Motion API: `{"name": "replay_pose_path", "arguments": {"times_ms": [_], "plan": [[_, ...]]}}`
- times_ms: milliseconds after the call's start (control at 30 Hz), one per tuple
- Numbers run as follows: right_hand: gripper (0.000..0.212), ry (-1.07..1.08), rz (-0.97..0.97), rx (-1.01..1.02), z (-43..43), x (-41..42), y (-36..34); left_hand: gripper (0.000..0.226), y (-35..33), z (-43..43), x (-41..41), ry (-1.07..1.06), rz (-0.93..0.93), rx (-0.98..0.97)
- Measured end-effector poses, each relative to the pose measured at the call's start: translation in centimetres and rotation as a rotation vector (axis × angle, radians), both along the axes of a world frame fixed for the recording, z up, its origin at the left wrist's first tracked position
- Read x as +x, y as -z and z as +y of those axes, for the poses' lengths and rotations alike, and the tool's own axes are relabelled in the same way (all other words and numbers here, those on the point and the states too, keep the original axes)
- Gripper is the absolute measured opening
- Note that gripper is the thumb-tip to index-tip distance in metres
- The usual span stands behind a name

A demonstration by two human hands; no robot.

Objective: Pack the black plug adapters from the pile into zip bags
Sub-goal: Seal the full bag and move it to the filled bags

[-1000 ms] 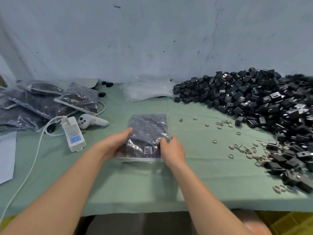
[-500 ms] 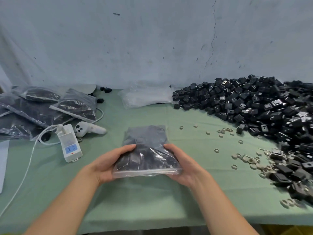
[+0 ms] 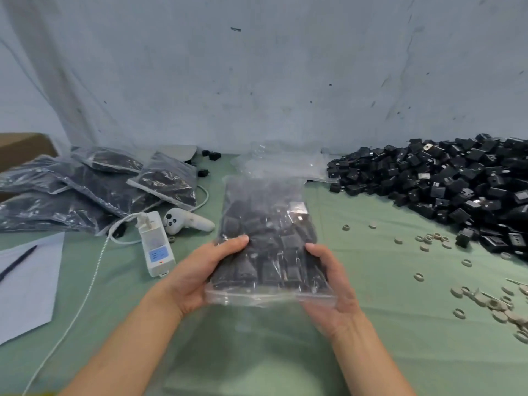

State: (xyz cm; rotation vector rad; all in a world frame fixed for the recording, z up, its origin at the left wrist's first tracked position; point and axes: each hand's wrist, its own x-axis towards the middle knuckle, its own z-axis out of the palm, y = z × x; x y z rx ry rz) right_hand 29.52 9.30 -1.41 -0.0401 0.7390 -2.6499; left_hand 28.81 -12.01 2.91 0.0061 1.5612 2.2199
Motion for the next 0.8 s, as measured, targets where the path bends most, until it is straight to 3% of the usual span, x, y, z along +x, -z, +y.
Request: {"name": "replay_pose_path", "arguments": {"times_ms": [133, 267, 433, 500, 600, 700, 800], "plan": [[0.044, -0.022, 0.114, -0.218, -4.3, -4.1, -5.1, 0.028, -4.8, -2.9, -2.1, -0.167, 0.157, 0.066], [0.047, 0.015, 0.019, -0.377, -10.4, -9.1, -8.0, 0.025, -9.2, -7.1, -6.2, -0.313, 0.272, 0.051], [0.038, -0.042, -0.015, -0.163, -16.4, -11.8, -5.5, 0.012, -13.2, -13.7, -13.6, -0.646, 0.331, 0.011], [0.034, -0.115, 0.004, -0.018, -18.0, -11.2, -2.4, 0.012, -12.6, -15.9, -16.3, -0.768, 0.229, -0.014], [0.032, -0.071, -0.071, 0.134, -17.8, -10.6, 1.3, 0.03, -9.3, -18.9, -19.2, -0.921, -0.111, -0.103], [0.042, 0.065, -0.168, 0.074, -15.2, -11.3, 3.4, 0.022, -6.6, -20.9, -21.2, -0.953, -0.243, -0.238], [0.036, 0.143, -0.223, -0.025, -13.5, -12.0, 4.0, 0.021, -6.1, -20.7, -22.4, -0.992, -0.237, -0.167]]}}
